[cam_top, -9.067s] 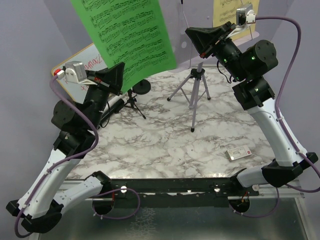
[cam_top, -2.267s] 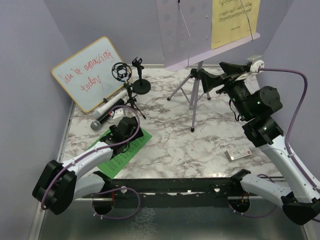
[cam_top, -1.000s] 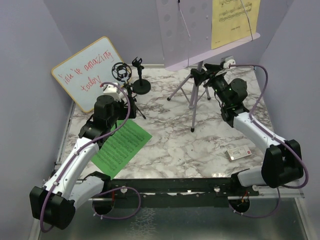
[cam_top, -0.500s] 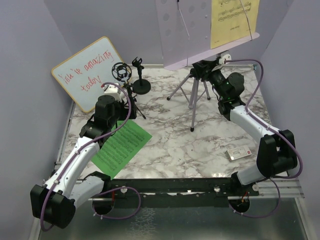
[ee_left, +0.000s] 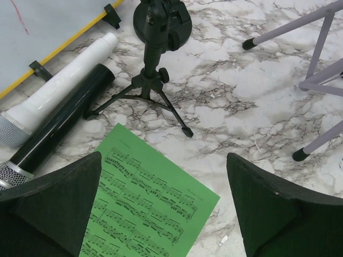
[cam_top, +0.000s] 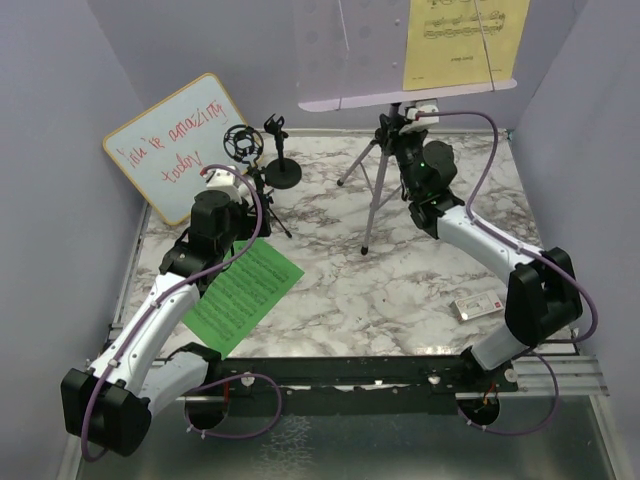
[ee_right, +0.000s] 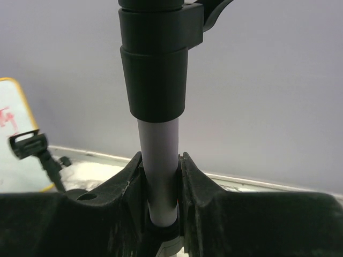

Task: Pack up the instrument practice props
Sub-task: Adjust the music stand at the center of the board.

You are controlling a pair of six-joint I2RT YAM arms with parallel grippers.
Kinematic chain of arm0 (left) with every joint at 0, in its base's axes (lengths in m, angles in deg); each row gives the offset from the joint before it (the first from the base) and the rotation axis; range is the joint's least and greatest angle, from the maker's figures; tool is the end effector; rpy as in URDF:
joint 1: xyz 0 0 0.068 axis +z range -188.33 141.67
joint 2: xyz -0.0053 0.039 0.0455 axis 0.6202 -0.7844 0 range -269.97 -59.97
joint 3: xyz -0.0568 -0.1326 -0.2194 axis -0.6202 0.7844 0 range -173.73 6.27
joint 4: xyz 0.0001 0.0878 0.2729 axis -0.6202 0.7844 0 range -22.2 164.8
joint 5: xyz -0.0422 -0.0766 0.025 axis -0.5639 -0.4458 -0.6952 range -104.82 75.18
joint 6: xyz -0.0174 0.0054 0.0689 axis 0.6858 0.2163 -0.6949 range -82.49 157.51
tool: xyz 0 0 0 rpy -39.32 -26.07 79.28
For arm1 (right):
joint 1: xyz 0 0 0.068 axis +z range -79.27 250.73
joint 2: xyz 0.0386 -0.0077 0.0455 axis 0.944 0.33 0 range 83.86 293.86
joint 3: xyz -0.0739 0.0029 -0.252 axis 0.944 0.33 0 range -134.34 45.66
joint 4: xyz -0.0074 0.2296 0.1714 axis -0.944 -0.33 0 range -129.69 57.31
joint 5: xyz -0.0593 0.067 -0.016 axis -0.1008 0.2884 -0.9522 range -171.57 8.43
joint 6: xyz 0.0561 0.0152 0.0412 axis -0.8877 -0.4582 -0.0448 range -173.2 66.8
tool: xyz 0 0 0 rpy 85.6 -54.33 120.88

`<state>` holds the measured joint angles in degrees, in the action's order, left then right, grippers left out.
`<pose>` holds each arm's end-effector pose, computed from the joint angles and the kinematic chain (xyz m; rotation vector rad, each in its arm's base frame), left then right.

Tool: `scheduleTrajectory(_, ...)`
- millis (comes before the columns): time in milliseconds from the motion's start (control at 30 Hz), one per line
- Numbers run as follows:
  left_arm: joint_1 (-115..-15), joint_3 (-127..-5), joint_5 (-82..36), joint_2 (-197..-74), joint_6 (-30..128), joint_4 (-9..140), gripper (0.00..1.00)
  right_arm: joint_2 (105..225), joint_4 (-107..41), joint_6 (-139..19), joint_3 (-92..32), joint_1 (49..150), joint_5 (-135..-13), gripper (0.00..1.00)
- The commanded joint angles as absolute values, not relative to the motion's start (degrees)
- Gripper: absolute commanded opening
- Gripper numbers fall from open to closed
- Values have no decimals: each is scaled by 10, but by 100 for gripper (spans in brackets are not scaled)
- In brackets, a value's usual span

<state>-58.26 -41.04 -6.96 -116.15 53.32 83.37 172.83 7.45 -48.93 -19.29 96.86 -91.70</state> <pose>0.2632 -0.0869 0.2868 -0.0165 2.0028 -0.2646 0.3767 0.1733 0.3477 -0.1911 1.2827 0.2127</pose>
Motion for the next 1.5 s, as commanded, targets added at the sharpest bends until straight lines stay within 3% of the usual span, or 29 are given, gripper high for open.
scheduleTrajectory(0,-581,-403,-48,-1156,535,836,99,1747,141,-450,-262,998,-1093,1)
scheduleTrajectory(467,-581,-402,-38,-1143,539,836,99,1846,206,-363,-380,1088,-1351,1)
scheduleTrajectory(800,-581,-401,-40,-1135,542,835,99,1892,241,-319,-409,1119,-1400,1)
scheduleTrajectory(867,-581,-401,-43,-1135,542,834,99,1886,221,-328,-408,1123,-1396,8)
scheduleTrajectory(1000,-581,-400,-57,-1132,543,829,99,1859,159,-374,-393,1124,-1374,49)
scheduleTrajectory(1133,-581,-399,-71,-1129,545,824,99,1827,95,-420,-376,1124,-1342,74)
scheduleTrajectory(1233,-581,-398,-84,-1128,545,820,99,1796,41,-462,-351,1124,-1297,83)
scheduleTrajectory(1467,-580,-394,-126,-1128,547,805,99,1713,-22,-517,-250,1124,-1171,94)
